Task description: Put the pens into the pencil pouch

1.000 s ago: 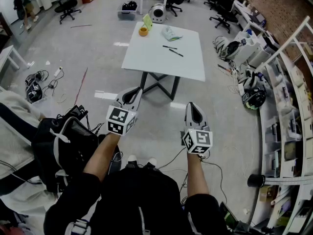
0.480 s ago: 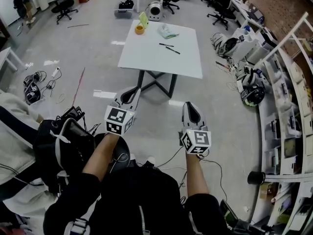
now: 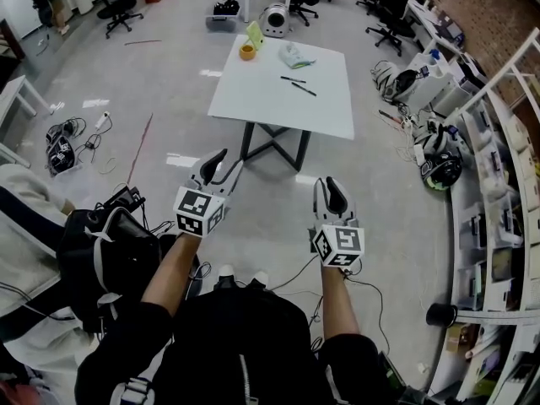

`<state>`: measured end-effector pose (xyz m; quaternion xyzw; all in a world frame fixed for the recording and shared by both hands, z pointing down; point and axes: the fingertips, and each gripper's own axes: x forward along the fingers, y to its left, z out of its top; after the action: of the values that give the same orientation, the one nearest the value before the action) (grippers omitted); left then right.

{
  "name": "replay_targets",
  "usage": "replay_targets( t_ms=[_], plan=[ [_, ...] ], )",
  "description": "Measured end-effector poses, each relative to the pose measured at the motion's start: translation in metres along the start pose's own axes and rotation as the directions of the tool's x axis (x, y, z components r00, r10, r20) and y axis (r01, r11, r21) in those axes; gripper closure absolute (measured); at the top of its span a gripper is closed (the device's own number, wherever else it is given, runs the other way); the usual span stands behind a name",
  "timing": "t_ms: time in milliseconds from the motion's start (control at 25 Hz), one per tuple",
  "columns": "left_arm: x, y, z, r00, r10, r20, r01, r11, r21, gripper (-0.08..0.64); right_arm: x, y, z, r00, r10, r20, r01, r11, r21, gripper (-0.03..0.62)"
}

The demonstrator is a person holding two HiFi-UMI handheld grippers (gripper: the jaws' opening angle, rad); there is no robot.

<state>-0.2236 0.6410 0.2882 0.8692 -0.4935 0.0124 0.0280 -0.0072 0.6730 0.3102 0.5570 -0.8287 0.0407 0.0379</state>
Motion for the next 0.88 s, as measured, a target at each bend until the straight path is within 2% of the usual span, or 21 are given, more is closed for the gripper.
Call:
replay_targets(
  t_ms=[40,200,400,640,880],
  plan=[
    [0.001,0.001,-0.002,1.000,-0.001,-0.003,0.001,1.000,-0.006,0.363,0.001,-0.001,-0.001,1.000,0.002,0.000,-0.002,1.000,-0.001,0.502],
    [0.001,0.002,-0.006,1.000,0.010,-0.008,-0.010,1.000,-0.010,0.304,0.004,-0.005,-0.008,1.000,0.012,-0.009,-0.012,1.000,0.005,0.454],
    [0.009,-0.002,-0.008,1.000,0.024,-0.006,-0.024,0.999,-0.021,0.298,0.005,-0.018,-0.013,1.000,0.012,-0.013,-0.012,1.000,0.002,0.373],
    [0.008,-0.009,-0.015,0.998,0.056,-0.018,-0.056,0.998,-0.034,0.298,0.006,-0.025,-0.023,0.998,0.045,-0.031,-0.045,0.999,0.008,0.353],
    [0.026,-0.008,-0.017,0.998,0.052,-0.027,-0.053,0.998,-0.032,0.299,0.019,-0.036,-0.020,0.998,0.049,-0.030,-0.049,0.999,0.012,0.354]
  ],
)
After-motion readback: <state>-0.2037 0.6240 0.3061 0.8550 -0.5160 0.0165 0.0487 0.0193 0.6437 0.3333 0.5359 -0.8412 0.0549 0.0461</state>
